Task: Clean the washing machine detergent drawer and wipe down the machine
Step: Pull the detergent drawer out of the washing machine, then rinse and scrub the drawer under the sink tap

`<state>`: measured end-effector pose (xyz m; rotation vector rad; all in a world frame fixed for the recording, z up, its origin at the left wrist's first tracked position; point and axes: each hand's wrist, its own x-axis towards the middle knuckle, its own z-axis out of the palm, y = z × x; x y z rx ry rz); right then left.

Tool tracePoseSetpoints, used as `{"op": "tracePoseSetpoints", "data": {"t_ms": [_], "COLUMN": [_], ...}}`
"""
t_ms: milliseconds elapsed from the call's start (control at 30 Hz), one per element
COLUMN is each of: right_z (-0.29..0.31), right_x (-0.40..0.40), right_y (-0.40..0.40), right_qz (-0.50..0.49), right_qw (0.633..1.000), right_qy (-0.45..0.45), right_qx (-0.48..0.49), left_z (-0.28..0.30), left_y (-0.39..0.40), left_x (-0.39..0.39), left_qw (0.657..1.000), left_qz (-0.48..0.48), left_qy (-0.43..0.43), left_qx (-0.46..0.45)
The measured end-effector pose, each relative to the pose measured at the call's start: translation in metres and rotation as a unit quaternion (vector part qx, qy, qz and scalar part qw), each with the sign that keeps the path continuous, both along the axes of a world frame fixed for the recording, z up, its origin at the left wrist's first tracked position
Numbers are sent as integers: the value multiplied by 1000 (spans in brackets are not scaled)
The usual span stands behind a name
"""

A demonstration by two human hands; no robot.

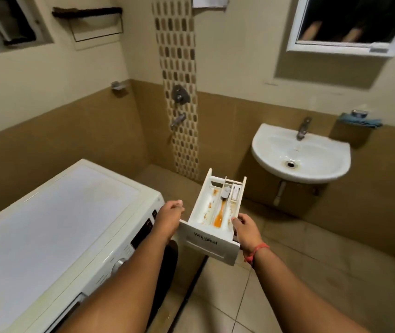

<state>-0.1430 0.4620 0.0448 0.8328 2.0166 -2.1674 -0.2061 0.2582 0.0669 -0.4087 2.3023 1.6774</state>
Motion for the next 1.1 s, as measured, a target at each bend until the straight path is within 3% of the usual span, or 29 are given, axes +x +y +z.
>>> {"op": "tracePoseSetpoints", "data": {"t_ms": [133, 400, 667, 933, 1100], "right_z": [0, -10, 1, -11, -14], "right_x": [-8, -46, -87, -131, -170], "right_y": [41, 136, 224, 288, 323], "right_qz": [-98, -204, -218, -242, -242], "right_qw": [994, 973, 964, 945, 948], "right_qy": [5, -31, -18, 8, 19], "right_qx": [-41, -99, -153, -219, -207], "left_z": [-1, -10, 1, -1, -8], "left_y": [39, 164, 284, 363, 395], "left_x": [-1, -16, -58, -122, -185], "left_qw": [998, 993, 985, 989, 988], "left_qz": [39, -60, -100, -91, -115], "left_qy": [20, -71, -70, -37, -36], "left_qx": [-47, 80, 126, 108, 94]}}
